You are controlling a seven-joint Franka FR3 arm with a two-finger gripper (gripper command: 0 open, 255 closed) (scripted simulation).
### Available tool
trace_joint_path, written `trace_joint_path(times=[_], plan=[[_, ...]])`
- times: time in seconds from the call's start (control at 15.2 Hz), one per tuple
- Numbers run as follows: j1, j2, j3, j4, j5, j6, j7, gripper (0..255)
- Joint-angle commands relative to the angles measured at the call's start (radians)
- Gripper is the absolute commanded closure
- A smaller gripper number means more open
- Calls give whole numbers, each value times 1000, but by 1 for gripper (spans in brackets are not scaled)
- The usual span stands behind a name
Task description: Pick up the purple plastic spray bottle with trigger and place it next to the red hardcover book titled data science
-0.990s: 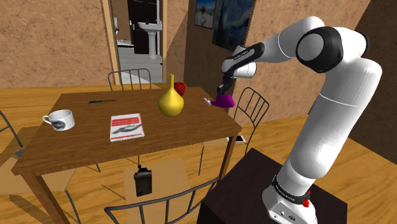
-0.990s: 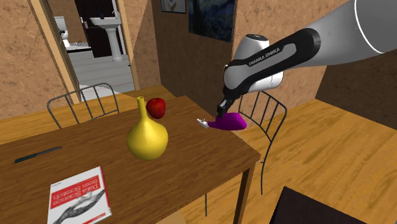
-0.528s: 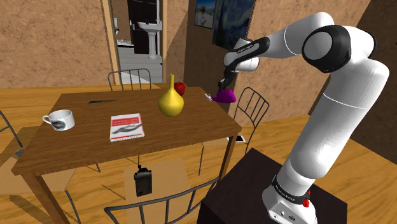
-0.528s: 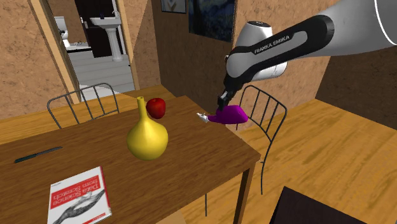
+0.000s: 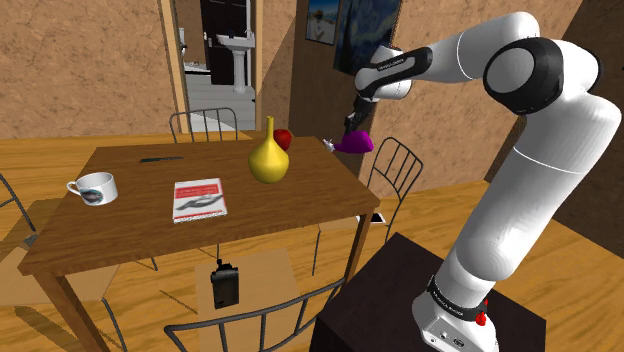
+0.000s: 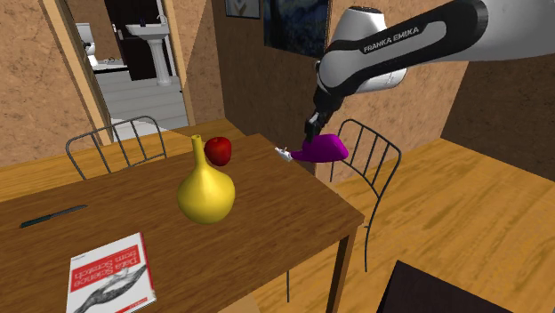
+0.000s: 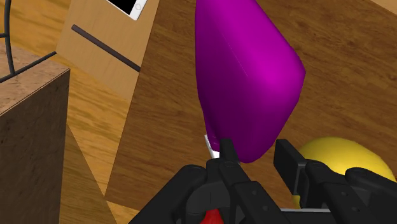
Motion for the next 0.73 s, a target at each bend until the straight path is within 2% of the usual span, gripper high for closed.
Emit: trace_joint_path(times=[0.0, 0.66], plan=[[0, -10, 1, 17, -7, -26, 5, 255], [1, -37, 5, 124, -26, -157, 23, 255]])
